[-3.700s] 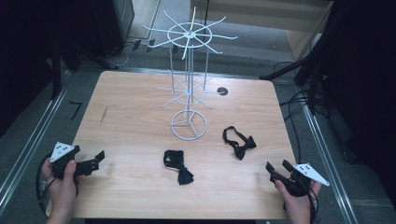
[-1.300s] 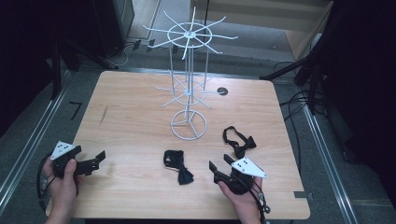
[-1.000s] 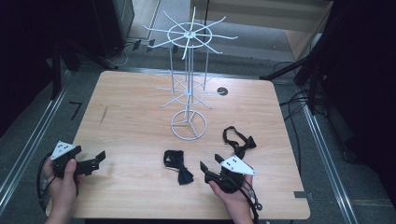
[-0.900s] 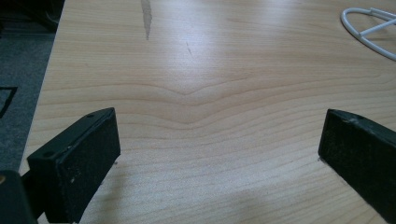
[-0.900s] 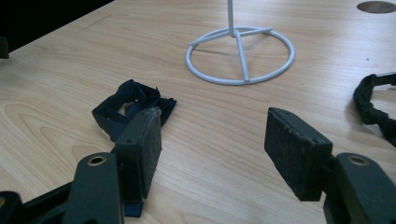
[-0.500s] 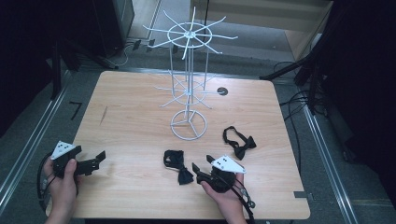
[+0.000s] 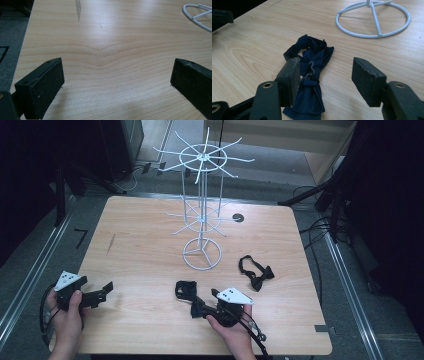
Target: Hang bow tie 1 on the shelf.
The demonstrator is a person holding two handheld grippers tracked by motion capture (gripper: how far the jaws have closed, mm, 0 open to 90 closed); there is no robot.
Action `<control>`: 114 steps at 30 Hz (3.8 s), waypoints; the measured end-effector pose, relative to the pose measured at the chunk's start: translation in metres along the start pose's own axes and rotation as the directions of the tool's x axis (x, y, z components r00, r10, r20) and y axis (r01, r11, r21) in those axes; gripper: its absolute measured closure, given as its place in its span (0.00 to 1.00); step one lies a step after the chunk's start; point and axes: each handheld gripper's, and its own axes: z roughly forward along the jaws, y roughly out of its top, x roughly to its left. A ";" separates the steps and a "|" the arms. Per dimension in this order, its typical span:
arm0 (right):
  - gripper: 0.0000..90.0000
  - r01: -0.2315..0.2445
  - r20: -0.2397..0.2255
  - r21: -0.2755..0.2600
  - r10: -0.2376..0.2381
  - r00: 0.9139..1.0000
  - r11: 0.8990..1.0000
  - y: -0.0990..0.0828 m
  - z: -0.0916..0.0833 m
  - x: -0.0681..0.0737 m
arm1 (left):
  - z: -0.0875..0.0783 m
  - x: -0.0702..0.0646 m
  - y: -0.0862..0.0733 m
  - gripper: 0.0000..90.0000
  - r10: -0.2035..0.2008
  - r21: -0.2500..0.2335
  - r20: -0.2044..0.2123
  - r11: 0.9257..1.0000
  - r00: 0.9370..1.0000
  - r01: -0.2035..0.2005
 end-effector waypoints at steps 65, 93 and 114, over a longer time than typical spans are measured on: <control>0.93 0.066 0.023 -0.059 -0.065 0.998 0.996 0.021 -0.021 -0.006 | 0.001 0.001 0.000 0.00 -0.003 0.005 0.008 1.000 1.000 0.003; 0.93 0.107 0.074 -0.193 -0.094 0.993 0.975 0.041 -0.053 -0.005 | 0.001 0.000 0.000 0.00 -0.001 0.003 0.006 1.000 1.000 0.001; 0.93 0.112 0.061 -0.234 -0.100 0.993 0.966 0.052 -0.061 0.003 | 0.001 0.000 0.000 0.00 0.001 0.002 0.005 1.000 1.000 -0.001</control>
